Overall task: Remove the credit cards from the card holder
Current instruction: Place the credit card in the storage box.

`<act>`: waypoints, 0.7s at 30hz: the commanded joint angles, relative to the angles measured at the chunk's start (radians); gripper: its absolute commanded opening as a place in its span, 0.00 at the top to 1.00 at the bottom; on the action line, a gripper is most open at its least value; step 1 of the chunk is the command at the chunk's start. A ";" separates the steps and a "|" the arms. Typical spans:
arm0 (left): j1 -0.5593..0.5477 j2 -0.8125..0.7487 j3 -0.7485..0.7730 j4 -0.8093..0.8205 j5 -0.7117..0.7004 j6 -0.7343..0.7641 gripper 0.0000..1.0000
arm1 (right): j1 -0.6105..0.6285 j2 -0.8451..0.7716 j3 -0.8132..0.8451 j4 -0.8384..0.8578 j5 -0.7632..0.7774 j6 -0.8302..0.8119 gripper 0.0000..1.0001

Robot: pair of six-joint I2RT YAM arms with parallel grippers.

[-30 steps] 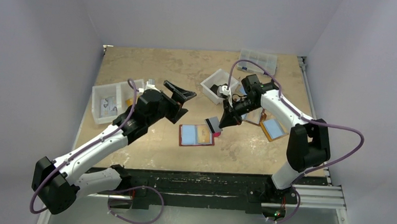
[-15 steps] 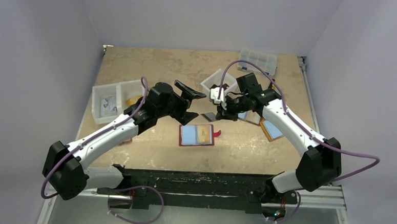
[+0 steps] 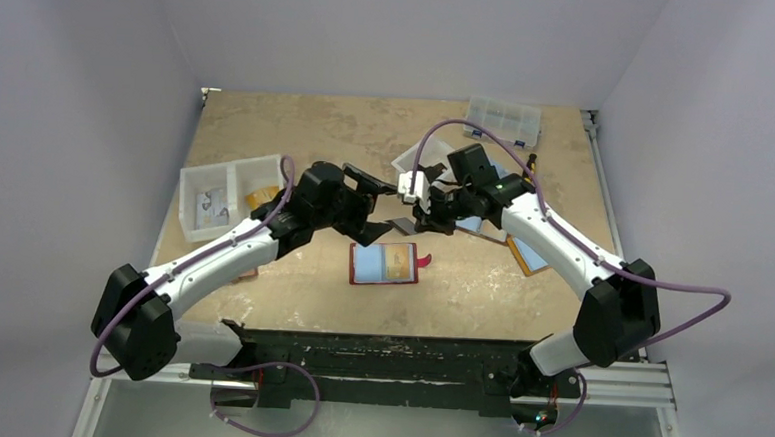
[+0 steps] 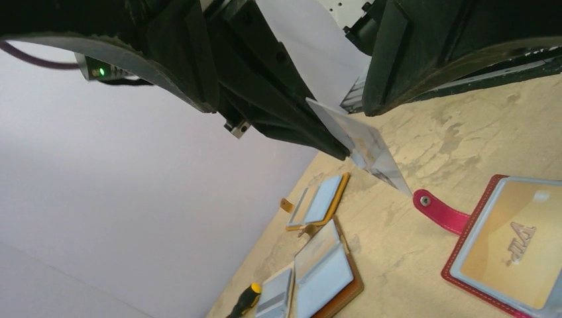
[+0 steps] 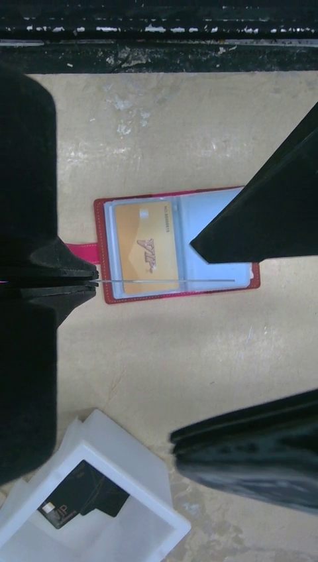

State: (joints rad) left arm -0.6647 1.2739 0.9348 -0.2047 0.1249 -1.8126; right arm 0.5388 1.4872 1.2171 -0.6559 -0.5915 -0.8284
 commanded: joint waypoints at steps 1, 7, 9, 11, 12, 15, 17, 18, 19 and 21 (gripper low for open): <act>-0.007 0.024 0.023 -0.010 0.012 -0.033 0.19 | 0.023 0.000 0.047 0.030 0.009 0.026 1.00; -0.009 0.041 0.018 -0.008 0.017 -0.031 0.44 | 0.033 -0.001 0.039 0.037 0.015 0.033 1.00; -0.009 0.050 0.011 0.001 0.031 -0.031 0.51 | 0.035 0.001 0.039 0.039 0.023 0.035 1.00; -0.009 0.059 0.005 0.013 0.047 -0.030 0.58 | 0.038 0.002 0.042 0.040 0.029 0.038 1.00; -0.009 0.063 0.000 0.018 0.055 -0.029 0.61 | 0.039 0.004 0.041 0.042 0.033 0.040 1.00; -0.009 0.071 -0.011 0.018 0.068 -0.025 0.69 | 0.039 0.005 0.039 0.045 0.042 0.043 1.00; -0.009 0.073 -0.022 0.019 0.071 -0.028 0.69 | 0.042 0.006 0.036 0.047 0.047 0.043 1.00; -0.009 0.073 -0.026 0.020 0.072 -0.027 0.69 | 0.045 0.005 0.036 0.048 0.050 0.043 1.00; -0.009 0.074 -0.031 0.024 0.074 -0.028 0.69 | 0.046 0.006 0.036 0.048 0.055 0.044 1.00; -0.009 0.075 -0.036 0.030 0.077 -0.028 0.68 | 0.052 0.005 0.036 0.050 0.062 0.044 1.00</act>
State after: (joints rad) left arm -0.6701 1.3464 0.9142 -0.2096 0.1761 -1.8256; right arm 0.5762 1.4933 1.2175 -0.6334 -0.5491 -0.7959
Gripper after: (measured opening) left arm 0.315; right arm 0.023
